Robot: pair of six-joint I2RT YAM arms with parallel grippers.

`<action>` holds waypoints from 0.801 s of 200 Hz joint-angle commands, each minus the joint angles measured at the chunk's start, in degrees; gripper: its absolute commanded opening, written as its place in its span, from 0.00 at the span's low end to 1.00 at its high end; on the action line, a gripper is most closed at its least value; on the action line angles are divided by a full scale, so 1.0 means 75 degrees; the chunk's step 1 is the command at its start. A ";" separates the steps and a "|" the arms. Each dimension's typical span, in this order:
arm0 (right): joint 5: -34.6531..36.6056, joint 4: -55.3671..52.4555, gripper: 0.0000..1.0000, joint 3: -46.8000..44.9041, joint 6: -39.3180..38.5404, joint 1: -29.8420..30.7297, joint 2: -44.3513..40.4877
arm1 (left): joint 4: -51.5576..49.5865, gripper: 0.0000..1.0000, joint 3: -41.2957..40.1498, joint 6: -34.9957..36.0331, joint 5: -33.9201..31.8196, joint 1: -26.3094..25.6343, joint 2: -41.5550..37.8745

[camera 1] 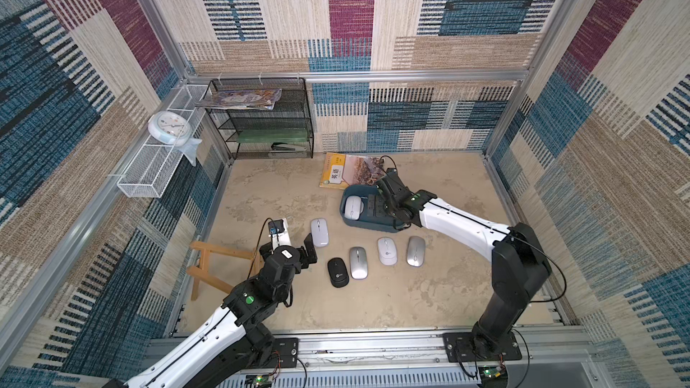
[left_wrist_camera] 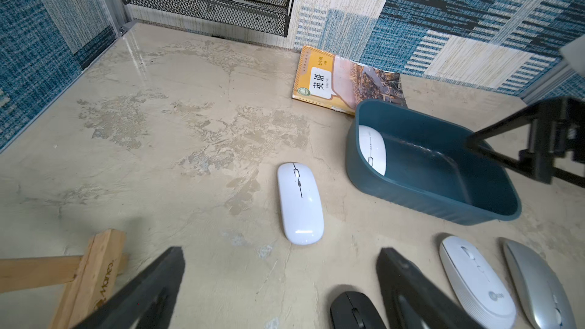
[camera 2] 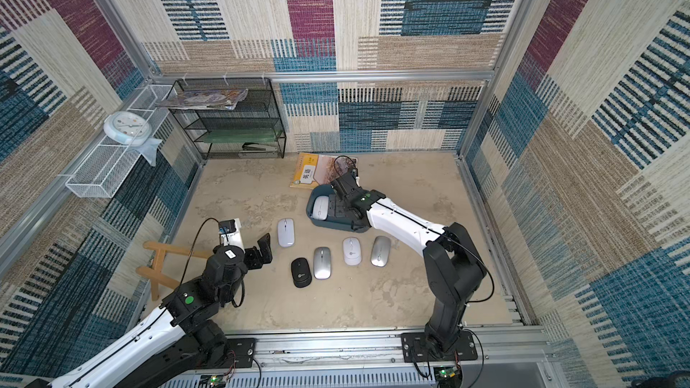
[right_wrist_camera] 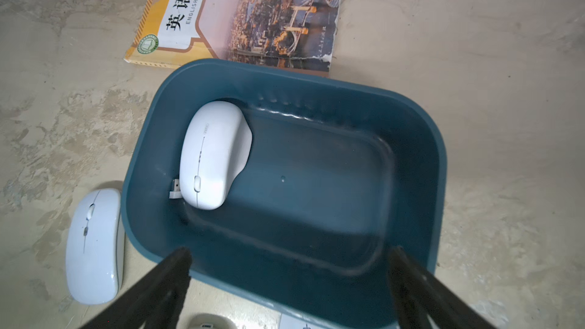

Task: Take out the mouse from the storage box
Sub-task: Pick up the mouse from the storage box.

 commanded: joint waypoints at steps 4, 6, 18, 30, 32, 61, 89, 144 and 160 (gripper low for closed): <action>-0.0099 -0.0287 1.00 0.0476 0.0106 -0.0028 0.0568 | 0.0154 0.99 0.0012 -0.0039 0.0024 0.0006 0.0022; -0.0110 -0.0293 1.00 0.0519 0.0123 -0.0029 0.0633 | 0.0153 0.99 0.0017 -0.0032 0.0037 0.0015 0.0031; -0.0186 -0.0368 1.00 0.0802 0.0166 -0.0050 0.0944 | 0.0098 0.99 0.0064 -0.0084 0.0123 0.0006 0.0065; -0.0258 -0.0445 1.00 0.1091 0.0166 -0.0053 0.1230 | 0.0084 0.99 0.0077 -0.0106 0.0139 0.0006 0.0052; -0.0267 -0.0467 1.00 0.1138 0.0165 -0.0053 0.1276 | 0.0092 0.99 0.0077 -0.0111 0.0142 0.0006 0.0041; -0.0278 -0.0713 1.00 0.1740 0.0104 -0.0085 0.1819 | 0.0001 0.99 0.0123 -0.0169 0.0174 0.0012 0.0011; -0.0423 -0.0837 1.00 0.2058 0.0139 -0.0099 0.2180 | -0.0197 0.99 0.0167 -0.0323 0.0148 0.0013 -0.0171; -0.1059 -0.1548 0.99 0.3035 0.0173 -0.0123 0.3003 | -0.0301 0.99 0.0051 -0.0467 0.0164 0.0006 -0.0692; -0.1312 -0.1574 0.98 0.3231 0.0147 -0.0123 0.3220 | -0.0391 0.99 0.0087 -0.0476 0.0109 0.0006 -0.0670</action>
